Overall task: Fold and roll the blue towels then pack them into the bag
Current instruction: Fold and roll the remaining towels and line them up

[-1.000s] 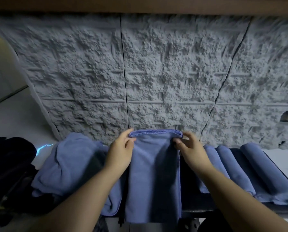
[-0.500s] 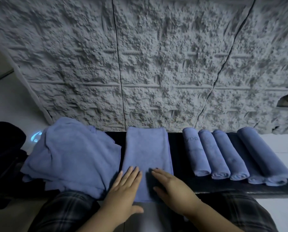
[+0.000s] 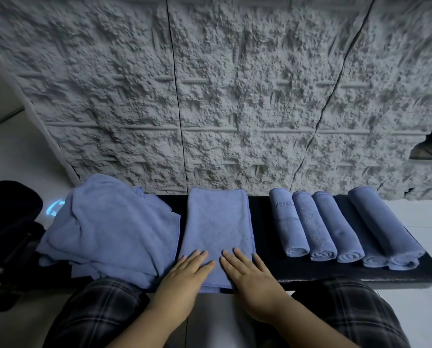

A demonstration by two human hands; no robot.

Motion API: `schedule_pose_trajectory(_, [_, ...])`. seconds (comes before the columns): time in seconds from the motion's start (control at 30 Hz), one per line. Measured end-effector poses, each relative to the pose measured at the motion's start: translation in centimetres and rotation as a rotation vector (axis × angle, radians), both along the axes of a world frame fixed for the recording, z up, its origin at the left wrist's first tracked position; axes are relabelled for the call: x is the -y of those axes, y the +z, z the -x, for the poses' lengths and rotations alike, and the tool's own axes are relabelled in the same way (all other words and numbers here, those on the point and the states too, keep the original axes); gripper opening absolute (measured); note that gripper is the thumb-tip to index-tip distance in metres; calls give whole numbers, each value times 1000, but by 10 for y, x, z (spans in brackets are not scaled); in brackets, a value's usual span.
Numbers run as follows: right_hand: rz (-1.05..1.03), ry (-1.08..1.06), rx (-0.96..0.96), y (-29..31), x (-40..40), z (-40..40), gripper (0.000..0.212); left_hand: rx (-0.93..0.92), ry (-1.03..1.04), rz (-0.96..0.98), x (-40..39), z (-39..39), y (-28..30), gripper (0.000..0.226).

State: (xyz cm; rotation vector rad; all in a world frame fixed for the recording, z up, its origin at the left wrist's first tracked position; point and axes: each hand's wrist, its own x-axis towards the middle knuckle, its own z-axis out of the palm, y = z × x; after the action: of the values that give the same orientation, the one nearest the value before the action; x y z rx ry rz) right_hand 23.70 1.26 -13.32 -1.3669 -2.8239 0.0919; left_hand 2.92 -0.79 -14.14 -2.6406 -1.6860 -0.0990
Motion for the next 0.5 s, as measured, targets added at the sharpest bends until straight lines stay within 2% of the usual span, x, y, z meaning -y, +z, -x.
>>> schedule_pose_trajectory(0.1, [-4, -47, -2, 0, 3, -6, 67, -14, 90, 83, 12, -4, 16, 101])
schedule_pose_trajectory(0.23, [42, -87, -19, 5, 8, -6, 70, 70, 117, 180, 20, -10, 12, 88])
schedule_pose_trajectory(0.3, [58, -70, -10, 3, 9, -3, 82, 65, 138, 110, 20, -9, 13, 103])
schedule_pose_trajectory(0.37, [61, -88, 4, -3, 8, 2, 95, 59, 106, 18, 18, -9, -2, 105])
schedule_pose_trajectory(0.5, [-60, -23, -96, 6, 10, 8, 75, 4, 86, -125, 12, -16, -10, 87])
